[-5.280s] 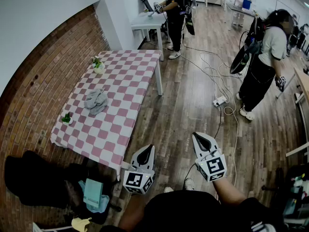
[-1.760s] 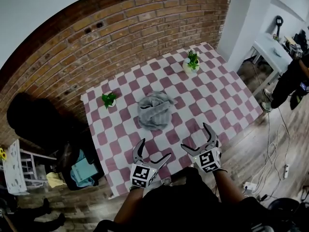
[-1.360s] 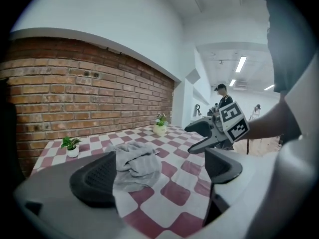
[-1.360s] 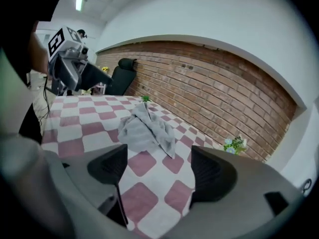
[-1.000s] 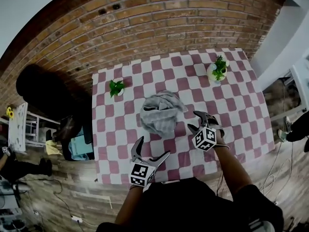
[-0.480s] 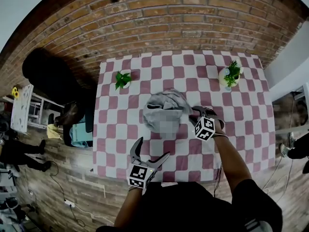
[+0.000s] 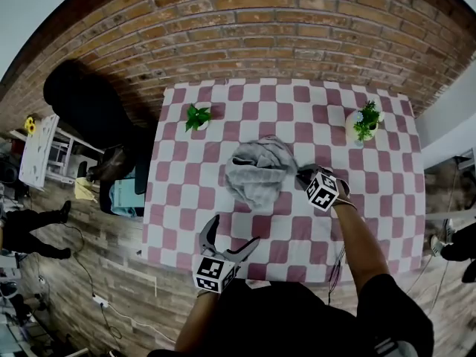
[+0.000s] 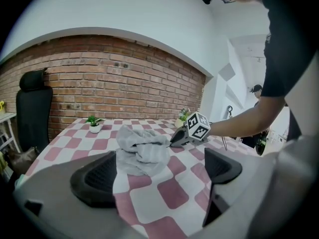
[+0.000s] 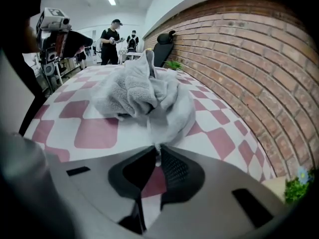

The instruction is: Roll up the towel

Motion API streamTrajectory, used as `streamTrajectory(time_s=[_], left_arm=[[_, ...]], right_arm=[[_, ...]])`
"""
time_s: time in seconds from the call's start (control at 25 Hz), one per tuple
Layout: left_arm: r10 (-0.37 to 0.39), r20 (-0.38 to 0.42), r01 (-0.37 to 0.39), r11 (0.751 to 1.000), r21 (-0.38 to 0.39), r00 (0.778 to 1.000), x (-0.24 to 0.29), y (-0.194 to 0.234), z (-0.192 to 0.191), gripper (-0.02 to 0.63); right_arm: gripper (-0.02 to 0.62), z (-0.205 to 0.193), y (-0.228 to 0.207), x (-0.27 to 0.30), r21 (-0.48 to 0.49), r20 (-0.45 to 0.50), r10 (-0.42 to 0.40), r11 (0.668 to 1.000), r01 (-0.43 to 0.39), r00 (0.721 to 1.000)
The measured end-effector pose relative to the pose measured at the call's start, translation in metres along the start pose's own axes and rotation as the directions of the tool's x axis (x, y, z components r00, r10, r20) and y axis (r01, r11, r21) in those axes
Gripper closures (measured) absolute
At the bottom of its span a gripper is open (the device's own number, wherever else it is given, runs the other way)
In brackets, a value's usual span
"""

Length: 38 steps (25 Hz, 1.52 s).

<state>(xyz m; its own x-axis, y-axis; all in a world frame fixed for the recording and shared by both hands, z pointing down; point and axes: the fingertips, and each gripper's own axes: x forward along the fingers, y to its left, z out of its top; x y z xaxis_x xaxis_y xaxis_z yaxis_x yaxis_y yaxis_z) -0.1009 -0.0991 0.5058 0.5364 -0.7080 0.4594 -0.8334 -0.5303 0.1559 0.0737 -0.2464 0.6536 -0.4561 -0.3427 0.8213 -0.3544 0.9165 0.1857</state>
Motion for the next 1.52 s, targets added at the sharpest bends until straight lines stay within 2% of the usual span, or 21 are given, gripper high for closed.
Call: streamTrajectory(time_s=[0.2,0.4,0.6,0.84,1.16,1.4,1.52], left_arm=[[0.001,0.009,-0.001,1.000,0.000,1.000,-0.003,-0.004,0.001,0.058],[-0.041,-0.003,0.041,0.999,0.004,0.999,-0.007,-0.009,-0.007,0.061],[-0.090,0.000,0.090,0.995,0.039,0.996,-0.016,-0.003,-0.008,0.064],[-0.145,0.010,0.144,0.988,0.046,0.989,-0.027,0.005,-0.004,0.071],[-0.234,0.033,0.231,0.970,0.081,0.972,-0.032,0.002,-0.003,0.083],[-0.286,0.038,0.282,0.955,0.094,0.957,-0.045,0.005,-0.005,0.092],[-0.318,0.024,0.314,0.942,0.118,0.948,-0.042,0.000,-0.009,0.098]], right_arm=[[0.569,0.010,-0.007,-0.006,-0.017,0.019,-0.056,0.998,0.056,0.998],[0.572,0.036,-0.014,-0.039,-0.105,0.069,-0.211,0.970,0.218,0.975],[0.574,0.080,-0.026,-0.092,-0.157,0.142,-0.367,0.909,0.387,0.919],[0.572,0.146,-0.031,-0.160,-0.175,0.235,-0.481,0.834,0.524,0.845],[0.572,0.205,-0.019,-0.209,-0.190,0.275,-0.569,0.758,0.624,0.775],[0.572,0.231,-0.022,-0.243,-0.123,0.271,-0.648,0.710,0.693,0.712],[0.572,0.229,-0.028,-0.253,-0.091,0.241,-0.679,0.695,0.713,0.693]])
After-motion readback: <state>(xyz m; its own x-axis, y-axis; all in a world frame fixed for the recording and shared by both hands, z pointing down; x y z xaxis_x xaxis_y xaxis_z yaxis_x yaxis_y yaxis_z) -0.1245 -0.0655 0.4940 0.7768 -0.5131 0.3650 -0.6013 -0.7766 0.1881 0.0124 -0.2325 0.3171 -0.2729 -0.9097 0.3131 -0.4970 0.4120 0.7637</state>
